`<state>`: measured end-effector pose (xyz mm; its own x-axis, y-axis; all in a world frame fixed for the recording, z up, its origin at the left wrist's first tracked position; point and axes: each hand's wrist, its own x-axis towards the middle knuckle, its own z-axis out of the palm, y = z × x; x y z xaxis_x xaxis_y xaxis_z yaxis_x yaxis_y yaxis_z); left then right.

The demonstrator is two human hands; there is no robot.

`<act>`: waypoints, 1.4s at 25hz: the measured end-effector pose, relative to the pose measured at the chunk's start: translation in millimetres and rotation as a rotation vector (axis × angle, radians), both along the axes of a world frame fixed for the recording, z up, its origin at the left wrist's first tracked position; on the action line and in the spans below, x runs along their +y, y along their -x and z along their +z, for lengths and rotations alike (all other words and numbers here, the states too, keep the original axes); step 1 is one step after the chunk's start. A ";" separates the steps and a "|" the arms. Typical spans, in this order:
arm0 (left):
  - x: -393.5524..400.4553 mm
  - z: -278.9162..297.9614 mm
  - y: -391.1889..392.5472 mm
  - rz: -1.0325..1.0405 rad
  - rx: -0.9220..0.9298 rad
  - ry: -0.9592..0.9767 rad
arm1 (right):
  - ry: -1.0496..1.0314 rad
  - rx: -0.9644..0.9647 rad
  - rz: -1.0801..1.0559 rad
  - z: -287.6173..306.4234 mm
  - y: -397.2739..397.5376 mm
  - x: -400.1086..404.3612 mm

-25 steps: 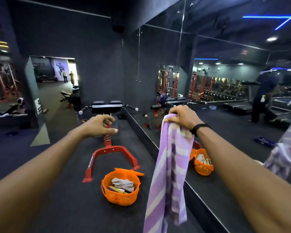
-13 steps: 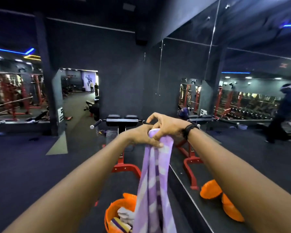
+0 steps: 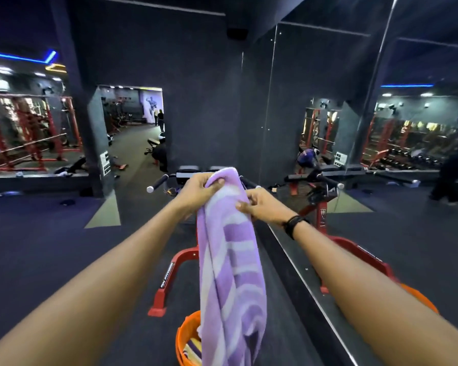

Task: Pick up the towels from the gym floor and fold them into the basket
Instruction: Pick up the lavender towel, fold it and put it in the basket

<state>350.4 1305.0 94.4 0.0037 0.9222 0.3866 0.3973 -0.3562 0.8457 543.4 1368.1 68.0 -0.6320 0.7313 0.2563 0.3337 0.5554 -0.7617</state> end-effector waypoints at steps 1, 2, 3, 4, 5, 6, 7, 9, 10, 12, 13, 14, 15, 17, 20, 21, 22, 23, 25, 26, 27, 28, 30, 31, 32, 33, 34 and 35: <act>10.8 0.9 9.1 -0.004 0.001 0.023 | -0.063 0.030 -0.050 2.7 8.2 12.9; 20.2 3.3 15.6 -0.010 0.027 0.040 | -0.133 0.043 -0.104 10.9 15.6 22.1; 28.7 6.6 20.1 -0.019 0.076 0.051 | -0.189 0.066 -0.145 20.7 22.2 30.7; 39.9 11.3 23.3 -0.032 0.107 0.048 | -0.232 0.087 -0.177 32.1 30.2 38.0; 52.1 16.7 26.0 -0.026 0.106 0.036 | -0.239 0.125 -0.179 41.6 37.5 43.0; 66.2 22.2 29.4 -0.009 0.075 -0.001 | -0.186 0.150 -0.154 48.3 42.7 46.1; 79.7 28.0 33.0 0.034 0.014 -0.051 | -0.103 0.139 -0.121 48.2 45.5 53.4; 102.1 49.5 42.4 0.160 -0.173 -0.135 | 0.066 -0.051 -0.060 34.2 42.5 63.9; 109.1 61.8 49.5 0.238 -0.268 -0.164 | 0.100 -0.191 -0.055 21.6 38.2 70.8; 113.0 78.8 67.4 0.335 -0.394 -0.201 | 0.058 -0.309 -0.083 4.5 30.0 84.1; 112.5 81.2 73.5 0.319 -0.372 -0.206 | 0.035 -0.254 -0.105 4.4 27.5 90.4; 110.9 78.5 75.9 0.254 -0.286 -0.192 | 0.007 -0.182 -0.127 9.6 26.9 95.7; 112.0 68.1 75.3 0.172 -0.139 -0.168 | -0.012 -0.143 -0.118 18.8 28.6 98.7; 109.8 45.6 63.2 0.011 0.200 -0.050 | -0.080 -0.178 -0.058 36.5 38.0 103.6; 124.1 26.7 49.6 -0.144 0.478 0.092 | -0.228 -0.272 -0.004 50.3 56.2 109.2; 130.3 26.5 48.4 -0.134 0.517 0.092 | -0.223 -0.280 0.005 51.2 56.4 113.4; 137.7 26.2 51.9 -0.067 0.551 0.072 | -0.193 -0.285 0.009 49.3 51.2 120.2; 142.4 27.4 55.7 0.021 0.554 0.021 | -0.155 -0.305 0.009 46.2 41.4 127.9; 151.4 30.9 66.1 0.187 0.432 -0.061 | -0.101 -0.468 -0.013 33.3 17.0 145.4; 156.3 31.4 72.3 0.267 0.339 -0.074 | -0.105 -0.568 -0.036 24.1 5.5 154.6; 160.3 30.9 77.9 0.320 0.258 -0.074 | -0.126 -0.611 -0.065 17.2 -2.3 162.2; 162.4 29.6 81.0 0.313 0.200 -0.071 | -0.145 -0.573 -0.081 14.3 -6.8 168.2; 166.5 25.8 75.7 0.176 0.203 -0.021 | -0.232 -0.431 -0.057 20.9 -5.1 178.1; 168.1 22.8 67.9 0.088 0.255 0.018 | -0.284 -0.388 -0.025 27.6 1.4 177.9; 169.1 20.1 58.5 0.018 0.318 0.069 | -0.321 -0.360 0.012 32.8 10.0 177.3; 171.7 16.7 48.3 -0.027 0.381 0.114 | -0.343 -0.330 0.056 37.2 18.6 175.3; 175.2 14.3 38.8 -0.074 0.428 0.162 | -0.354 -0.290 0.086 39.2 25.5 175.0; 179.4 12.8 33.8 -0.105 0.466 0.186 | -0.343 -0.242 0.106 40.5 30.0 174.6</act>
<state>316.6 1484.4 107.2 0.2332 0.9606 0.1511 0.7175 -0.2748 0.6401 513.4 1542.7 108.5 -0.7708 0.5571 0.3089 0.4071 0.8038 -0.4338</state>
